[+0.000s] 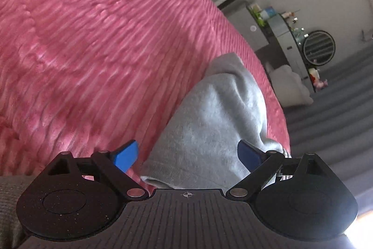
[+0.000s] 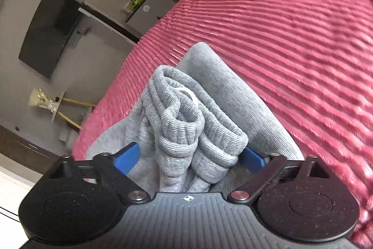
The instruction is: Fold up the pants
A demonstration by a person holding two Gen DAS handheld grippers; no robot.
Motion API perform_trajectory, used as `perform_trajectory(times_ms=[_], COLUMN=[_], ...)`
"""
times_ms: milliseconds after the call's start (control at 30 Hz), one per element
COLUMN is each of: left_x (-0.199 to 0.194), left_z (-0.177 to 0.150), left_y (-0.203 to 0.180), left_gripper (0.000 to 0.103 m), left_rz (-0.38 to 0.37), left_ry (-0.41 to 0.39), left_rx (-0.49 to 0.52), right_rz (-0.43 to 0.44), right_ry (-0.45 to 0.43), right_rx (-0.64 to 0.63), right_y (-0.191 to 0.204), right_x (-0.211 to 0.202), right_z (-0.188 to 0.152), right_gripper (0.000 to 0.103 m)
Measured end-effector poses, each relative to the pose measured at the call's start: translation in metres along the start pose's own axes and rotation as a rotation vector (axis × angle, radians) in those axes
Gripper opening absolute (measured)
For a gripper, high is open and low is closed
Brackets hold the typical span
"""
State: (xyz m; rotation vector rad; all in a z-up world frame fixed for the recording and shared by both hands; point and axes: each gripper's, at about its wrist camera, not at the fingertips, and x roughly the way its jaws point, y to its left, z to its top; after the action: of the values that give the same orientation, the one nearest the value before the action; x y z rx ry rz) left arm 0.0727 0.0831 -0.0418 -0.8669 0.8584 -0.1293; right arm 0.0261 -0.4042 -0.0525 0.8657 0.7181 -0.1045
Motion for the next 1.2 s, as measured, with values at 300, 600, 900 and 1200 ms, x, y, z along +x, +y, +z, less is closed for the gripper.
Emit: perform_trajectory(times_ms=[300, 600, 900, 1200], left_x=[0.014, 0.011, 0.017, 0.043], left_z=[0.002, 0.0, -0.003, -0.003], left_y=[0.004, 0.002, -0.008, -0.022], left_gripper=[0.096, 0.096, 0.096, 0.096], left_rz=[0.002, 0.002, 0.07, 0.22], left_ry=[0.025, 0.015, 0.05, 0.214], left_rx=[-0.011, -0.001, 0.06, 0.183], right_rz=[-0.048, 0.13, -0.176, 0.089], right_ry=[-0.007, -0.14, -0.172, -0.035], right_rx=[0.022, 0.074, -0.027, -0.354], right_y=[0.004, 0.004, -0.002, 0.106], right_x=[0.004, -0.058, -0.064, -0.027], right_z=[0.006, 0.013, 0.021, 0.018], right_gripper=[0.052, 0.046, 0.083, 0.091])
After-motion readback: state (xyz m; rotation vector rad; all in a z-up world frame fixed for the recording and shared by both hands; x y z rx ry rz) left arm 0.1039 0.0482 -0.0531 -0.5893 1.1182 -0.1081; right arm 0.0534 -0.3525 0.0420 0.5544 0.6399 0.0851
